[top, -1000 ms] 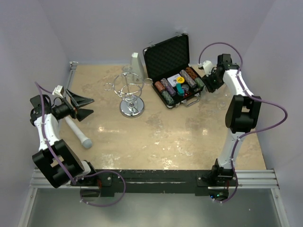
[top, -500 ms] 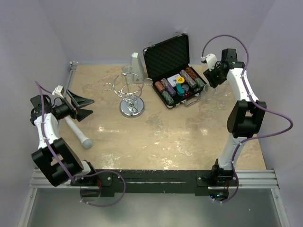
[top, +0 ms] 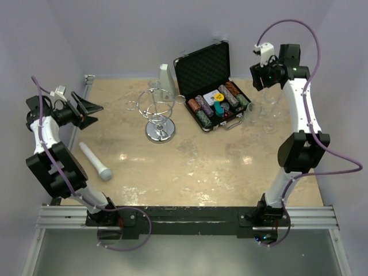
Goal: Take the wine glass off the wine glass rack
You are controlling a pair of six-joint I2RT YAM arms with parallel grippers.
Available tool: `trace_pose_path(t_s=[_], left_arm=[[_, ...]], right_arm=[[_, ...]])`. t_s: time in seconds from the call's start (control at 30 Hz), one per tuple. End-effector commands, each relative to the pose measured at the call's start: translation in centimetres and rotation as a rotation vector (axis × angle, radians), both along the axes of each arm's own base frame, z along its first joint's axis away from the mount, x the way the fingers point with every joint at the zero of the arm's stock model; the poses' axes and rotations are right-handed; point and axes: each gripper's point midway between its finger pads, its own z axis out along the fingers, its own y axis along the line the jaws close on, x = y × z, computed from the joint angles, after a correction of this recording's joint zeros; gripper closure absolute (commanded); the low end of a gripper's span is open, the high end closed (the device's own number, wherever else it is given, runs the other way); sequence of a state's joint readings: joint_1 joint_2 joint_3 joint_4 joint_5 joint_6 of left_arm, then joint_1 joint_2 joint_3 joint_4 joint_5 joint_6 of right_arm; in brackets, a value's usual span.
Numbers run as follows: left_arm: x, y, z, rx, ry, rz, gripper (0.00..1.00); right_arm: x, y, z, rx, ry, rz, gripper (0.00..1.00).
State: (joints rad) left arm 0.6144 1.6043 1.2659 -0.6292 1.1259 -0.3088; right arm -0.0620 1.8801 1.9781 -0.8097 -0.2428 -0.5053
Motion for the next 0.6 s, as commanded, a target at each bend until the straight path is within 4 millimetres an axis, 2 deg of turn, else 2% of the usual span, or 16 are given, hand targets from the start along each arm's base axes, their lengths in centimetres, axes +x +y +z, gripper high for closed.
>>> trace_pose_path(t_s=[0.0, 0.07, 0.13, 0.23, 0.27, 0.3, 0.33, 0.43, 0.5, 0.57], left_arm=[[4.2, 2.9, 2.7, 0.184, -0.186, 0.019, 0.00], [5.7, 3.4, 3.7, 0.288, -0.282, 0.016, 0.00], [7.1, 3.6, 4.6, 0.425, -0.396, -0.005, 0.00], [8.4, 3.0, 6.5, 0.577, -0.601, -0.044, 0.00], [9.0, 2.9, 7.5, 0.622, -0.680, -0.041, 0.00], [9.2, 2.8, 7.5, 0.642, -0.719, -0.043, 0.00], [9.6, 2.6, 7.5, 0.675, -0.759, -0.051, 0.00], [11.1, 2.4, 6.7, 0.720, -0.784, -0.091, 0.00], [12.0, 1.9, 5.7, 0.783, -0.804, -0.155, 0.00], [11.9, 0.4, 3.9, 0.838, -0.809, -0.257, 0.00]], right_arm=[[-0.3, 3.5, 11.7, 0.140, -0.327, 0.096, 0.27], [-0.7, 4.2, 14.7, 0.186, -0.462, 0.109, 0.19], [-2.0, 4.8, 18.3, 0.237, -0.647, 0.118, 0.02], [-4.5, 6.0, 21.4, 0.344, -0.834, 0.140, 0.02], [-5.0, 6.5, 21.9, 0.380, -0.886, 0.128, 0.02], [-5.5, 6.8, 22.6, 0.398, -0.934, 0.113, 0.02], [-5.9, 8.9, 22.5, 0.408, -0.955, 0.141, 0.02], [-6.0, 12.6, 22.3, 0.419, -0.997, 0.176, 0.02], [-5.7, 14.6, 22.1, 0.461, -0.988, 0.189, 0.02], [-4.8, 16.1, 21.5, 0.516, -0.936, 0.200, 0.02]])
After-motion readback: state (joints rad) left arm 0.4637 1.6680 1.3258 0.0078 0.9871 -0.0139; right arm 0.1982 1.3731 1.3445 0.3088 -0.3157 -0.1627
